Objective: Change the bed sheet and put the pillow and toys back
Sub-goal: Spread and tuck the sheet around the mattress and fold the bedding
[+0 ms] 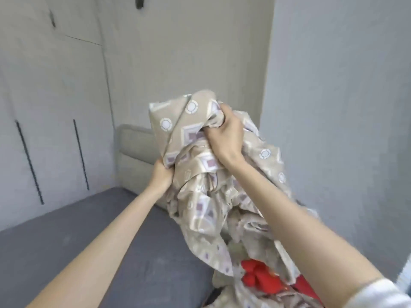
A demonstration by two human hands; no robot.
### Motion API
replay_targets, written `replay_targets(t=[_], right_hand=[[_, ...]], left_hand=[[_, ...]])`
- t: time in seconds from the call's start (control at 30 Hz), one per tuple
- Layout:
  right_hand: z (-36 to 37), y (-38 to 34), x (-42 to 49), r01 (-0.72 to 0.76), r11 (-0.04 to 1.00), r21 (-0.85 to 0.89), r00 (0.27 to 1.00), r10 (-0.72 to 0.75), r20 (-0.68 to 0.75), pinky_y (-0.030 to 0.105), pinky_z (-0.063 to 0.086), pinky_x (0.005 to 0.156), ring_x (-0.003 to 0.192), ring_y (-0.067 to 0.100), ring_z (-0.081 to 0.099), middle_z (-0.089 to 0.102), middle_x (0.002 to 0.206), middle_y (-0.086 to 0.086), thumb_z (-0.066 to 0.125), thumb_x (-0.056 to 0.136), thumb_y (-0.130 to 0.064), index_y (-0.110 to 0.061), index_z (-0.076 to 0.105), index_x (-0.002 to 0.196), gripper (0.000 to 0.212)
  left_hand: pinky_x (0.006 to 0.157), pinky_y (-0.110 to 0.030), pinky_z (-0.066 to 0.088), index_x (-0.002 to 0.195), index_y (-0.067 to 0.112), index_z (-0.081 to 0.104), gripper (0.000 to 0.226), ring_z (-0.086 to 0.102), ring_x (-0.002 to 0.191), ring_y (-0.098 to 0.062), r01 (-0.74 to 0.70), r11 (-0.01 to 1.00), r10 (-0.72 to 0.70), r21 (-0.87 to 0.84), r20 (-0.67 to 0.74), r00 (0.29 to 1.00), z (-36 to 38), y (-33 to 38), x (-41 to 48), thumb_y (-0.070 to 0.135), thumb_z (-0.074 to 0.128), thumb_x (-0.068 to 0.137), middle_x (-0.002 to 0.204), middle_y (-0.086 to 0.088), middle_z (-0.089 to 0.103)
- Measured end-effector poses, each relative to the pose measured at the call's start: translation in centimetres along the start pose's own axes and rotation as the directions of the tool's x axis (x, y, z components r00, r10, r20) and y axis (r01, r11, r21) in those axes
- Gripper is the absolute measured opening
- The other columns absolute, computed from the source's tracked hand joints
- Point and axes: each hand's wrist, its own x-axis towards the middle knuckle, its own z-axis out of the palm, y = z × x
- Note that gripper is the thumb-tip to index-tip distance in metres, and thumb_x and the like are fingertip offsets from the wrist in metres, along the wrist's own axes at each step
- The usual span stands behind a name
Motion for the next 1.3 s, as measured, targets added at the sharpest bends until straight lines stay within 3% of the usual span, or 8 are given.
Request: replay_targets(t=[0.4,0.6,0.8,0.9,0.97,1.07,1.2,1.3], right_hand=[[24.4,-21.2,-8.2,-0.037,0.866,0.499,0.879,-0.209,0.428,0.038,0.047,0.080,0.088,0.019,0.060,0.066,0.095,-0.002,0.067,0.074,-0.012,-0.013,0.061,0.100,0.027],[36.7,-22.3,-15.9,-0.377,0.894,0.243,0.529,-0.008,0.849,0.034,0.045,0.090,0.109,0.027,0.055,0.059,0.115,0.007,0.066,0.080,-0.019,-0.011,0.050,0.120,0.043],[45.4,-20.6,-27.2,-0.616,0.788,-0.003,0.182,0.147,0.972,0.037,0.053,0.083,0.101,0.032,0.062,0.065,0.100,0.012,0.066,0.081,-0.007,-0.006,0.058,0.100,0.020],[49.1,-20.2,-31.6,-0.603,0.787,-0.131,0.008,0.170,0.985,0.045,0.052,0.092,0.106,0.034,0.061,0.063,0.115,0.017,0.067,0.080,-0.008,0.000,0.058,0.115,0.037],[51.1,-20.5,-33.8,-0.574,0.806,-0.143,-0.056,0.136,0.989,0.045,0.050,0.095,0.109,0.034,0.059,0.061,0.118,0.017,0.069,0.079,-0.011,0.001,0.056,0.118,0.043],[53.3,-21.3,-35.5,-0.557,0.819,-0.135,-0.106,0.091,0.990,0.040,0.050,0.091,0.109,0.033,0.058,0.059,0.120,0.018,0.066,0.082,-0.016,0.002,0.052,0.123,0.047],[56.6,-21.2,-35.4,-0.581,0.799,-0.156,-0.128,0.100,0.987,0.040,0.049,0.095,0.110,0.032,0.058,0.058,0.122,0.017,0.067,0.082,-0.018,0.000,0.050,0.127,0.051],[58.6,-20.5,-34.0,-0.671,0.709,-0.217,-0.120,0.185,0.975,0.041,0.048,0.098,0.107,0.031,0.059,0.061,0.119,0.015,0.073,0.077,-0.017,-0.002,0.052,0.124,0.054]], left_hand=[[0.090,-0.031,0.047,0.119,0.016,0.052,0.037,0.058,0.110,-0.022,0.181,0.900,0.049,0.397,-0.504,0.862,-37.8,4.0,-9.1,0.024,0.067,0.085,0.116,0.002,0.063],[0.102,-0.031,0.039,0.130,0.020,0.055,0.041,0.049,0.124,-0.019,0.386,0.807,-0.056,0.446,-0.594,0.803,-47.6,1.2,-17.6,0.037,0.057,0.093,0.127,0.005,0.058],[0.095,-0.035,0.033,0.129,0.017,0.047,0.042,0.026,0.127,-0.029,0.693,0.544,0.068,0.473,-0.848,0.526,-52.0,-4.2,-24.3,0.021,0.059,0.089,0.135,-0.014,0.034],[0.076,-0.029,0.038,0.099,0.010,0.054,0.025,0.043,0.100,-0.027,0.680,0.459,-0.017,0.572,-0.760,0.650,-52.6,-7.7,-27.1,0.018,0.065,0.078,0.104,-0.006,0.049],[0.084,-0.028,0.042,0.109,0.010,0.055,0.048,0.052,0.103,-0.025,0.634,0.482,-0.323,0.605,-0.551,0.770,-53.0,-9.9,-28.7,0.031,0.069,0.069,0.109,-0.004,0.055],[0.108,-0.025,0.033,0.141,0.018,0.030,0.089,0.031,0.131,-0.007,0.703,0.505,-0.577,0.501,-0.409,0.707,-52.9,-13.2,-30.2,0.032,0.079,0.068,0.139,0.010,0.033],[0.066,-0.015,0.037,0.093,0.011,0.056,0.005,0.057,0.100,-0.016,0.841,0.368,-0.500,0.396,-0.679,0.538,-55.2,-15.8,-30.0,0.009,0.053,0.090,0.099,0.001,0.060],[0.060,-0.022,0.034,0.088,0.008,0.055,0.019,0.050,0.082,-0.018,0.875,0.318,-0.425,0.364,-0.771,0.475,-57.8,-15.1,-28.5,0.001,0.038,0.094,0.087,-0.008,0.056]])
